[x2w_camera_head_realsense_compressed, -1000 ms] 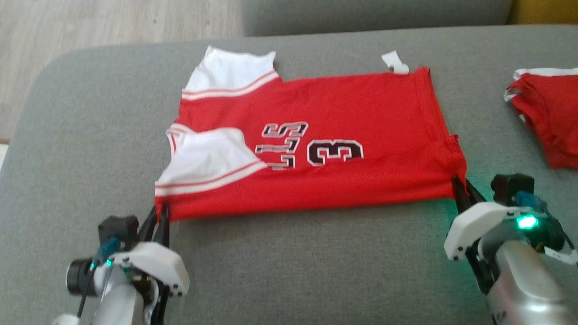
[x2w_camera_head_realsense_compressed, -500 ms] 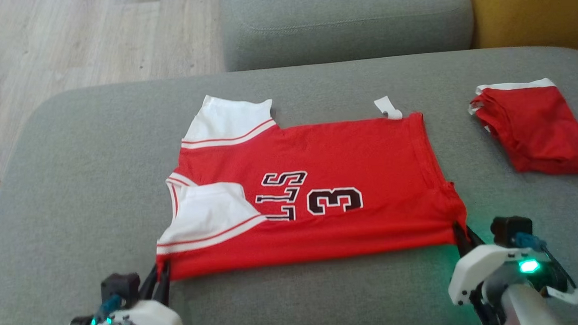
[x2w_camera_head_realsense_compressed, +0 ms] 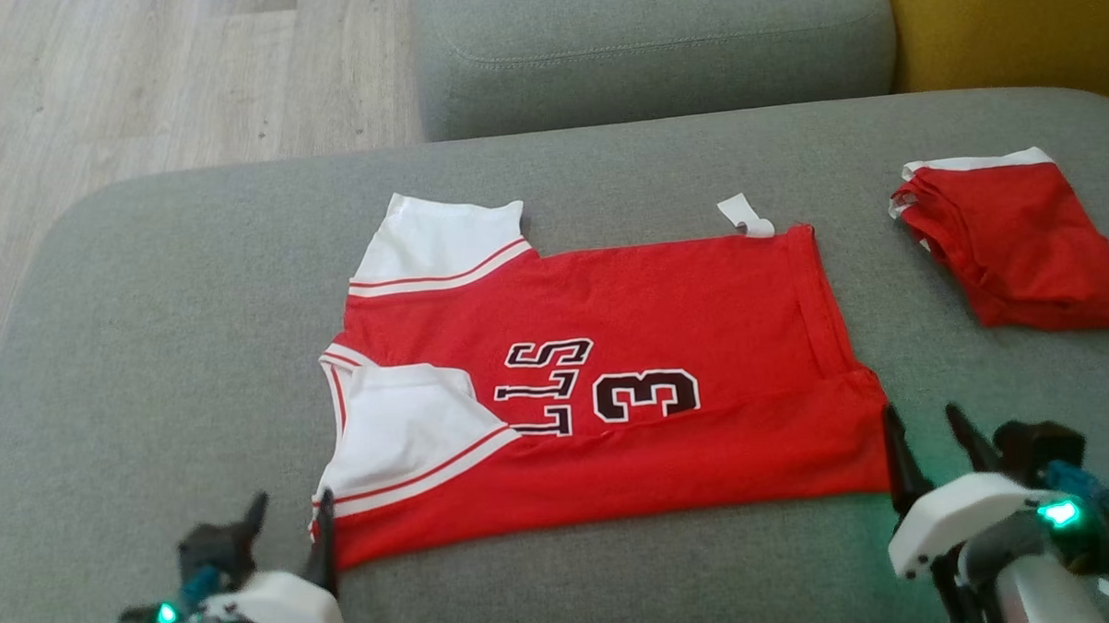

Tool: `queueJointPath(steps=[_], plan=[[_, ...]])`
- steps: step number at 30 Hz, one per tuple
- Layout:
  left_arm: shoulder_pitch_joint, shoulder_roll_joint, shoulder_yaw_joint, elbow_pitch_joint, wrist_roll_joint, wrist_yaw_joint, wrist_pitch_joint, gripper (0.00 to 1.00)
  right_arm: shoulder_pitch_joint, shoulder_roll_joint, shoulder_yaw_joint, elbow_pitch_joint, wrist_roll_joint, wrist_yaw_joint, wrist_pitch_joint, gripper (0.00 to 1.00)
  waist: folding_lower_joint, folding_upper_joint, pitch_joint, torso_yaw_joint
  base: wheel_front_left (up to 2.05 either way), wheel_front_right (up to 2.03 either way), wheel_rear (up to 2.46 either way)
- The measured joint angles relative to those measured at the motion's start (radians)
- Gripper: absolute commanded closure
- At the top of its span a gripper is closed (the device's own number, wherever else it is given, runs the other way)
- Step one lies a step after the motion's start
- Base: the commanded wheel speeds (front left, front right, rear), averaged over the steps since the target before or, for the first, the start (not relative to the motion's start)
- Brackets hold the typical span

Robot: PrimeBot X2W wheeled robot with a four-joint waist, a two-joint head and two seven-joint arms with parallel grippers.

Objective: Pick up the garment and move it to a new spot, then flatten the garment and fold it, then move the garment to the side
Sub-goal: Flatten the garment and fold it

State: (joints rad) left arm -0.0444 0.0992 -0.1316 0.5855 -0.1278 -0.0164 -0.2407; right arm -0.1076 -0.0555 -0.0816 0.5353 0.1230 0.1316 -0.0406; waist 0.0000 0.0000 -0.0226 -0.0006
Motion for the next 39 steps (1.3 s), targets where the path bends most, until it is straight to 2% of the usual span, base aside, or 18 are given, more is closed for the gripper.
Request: queueJointPath(steps=[6, 10, 14, 17, 22, 24, 30, 35, 39], plan=[[-0.001, -0.004, 0.043, -0.182, -0.016, 0.008, -0.009, 0.00, 0.000, 0.003, 0.008, -0.086, -0.020, 0.000, -0.067, 0.00, 0.0000, 0.0000, 0.011, 0.001, 0.00, 0.00, 0.00], [-0.003, -0.008, 0.050, -0.237, -0.016, 0.004, -0.009, 0.00, 0.000, 0.003, 0.008, -0.107, -0.020, 0.000, -0.067, 0.00, 0.0000, 0.0000, 0.022, 0.002, 0.00, 0.00, 0.00], [-0.049, -0.006, 0.040, -0.219, -0.013, -0.036, -0.009, 0.00, -0.010, 0.003, 0.020, -0.140, -0.033, 0.000, -0.065, 0.00, 0.0000, 0.0000, 0.056, 0.002, 0.00, 0.00, 0.00], [-0.167, 0.016, -0.003, -0.159, 0.007, -0.069, 0.040, 0.00, -0.053, -0.002, 0.052, -0.159, -0.043, 0.000, -0.045, 0.00, 0.0000, 0.0000, 0.097, 0.001, 0.00, 0.00, 0.00], [-0.434, 0.076, -0.056, -0.084, -0.013, -0.108, 0.183, 0.00, -0.202, -0.051, 0.098, -0.207, -0.042, 0.000, -0.012, 0.00, 0.0000, 0.0000, 0.185, -0.010, 0.00, 0.00, 0.00], [-0.531, 0.107, -0.084, -0.045, -0.045, -0.108, 0.256, 0.00, -0.256, -0.067, 0.110, -0.225, -0.034, 0.000, -0.001, 0.00, 0.0001, 0.0000, 0.224, -0.019, 0.00, 0.00, 0.00], [-0.752, 0.221, -0.293, 0.038, -0.186, -0.115, 0.434, 0.00, -0.368, -0.101, 0.130, -0.265, 0.008, 0.000, 0.028, 0.00, 0.0003, -0.0001, 0.338, -0.050, 0.00, 0.00, 0.00], [-0.886, 0.298, -0.386, 0.110, -0.293, -0.115, 0.488, 0.00, -0.442, -0.115, 0.153, -0.280, 0.024, 0.000, 0.040, 0.00, 0.0003, 0.0000, 0.413, -0.084, 0.00, 0.00, 0.00], [-0.960, 0.336, -0.453, 0.167, -0.337, -0.115, 0.511, 0.00, -0.482, -0.117, 0.171, -0.298, 0.028, 0.000, 0.041, 0.00, 0.0003, -0.0001, 0.460, -0.114, 0.00, 0.00, 0.00]])
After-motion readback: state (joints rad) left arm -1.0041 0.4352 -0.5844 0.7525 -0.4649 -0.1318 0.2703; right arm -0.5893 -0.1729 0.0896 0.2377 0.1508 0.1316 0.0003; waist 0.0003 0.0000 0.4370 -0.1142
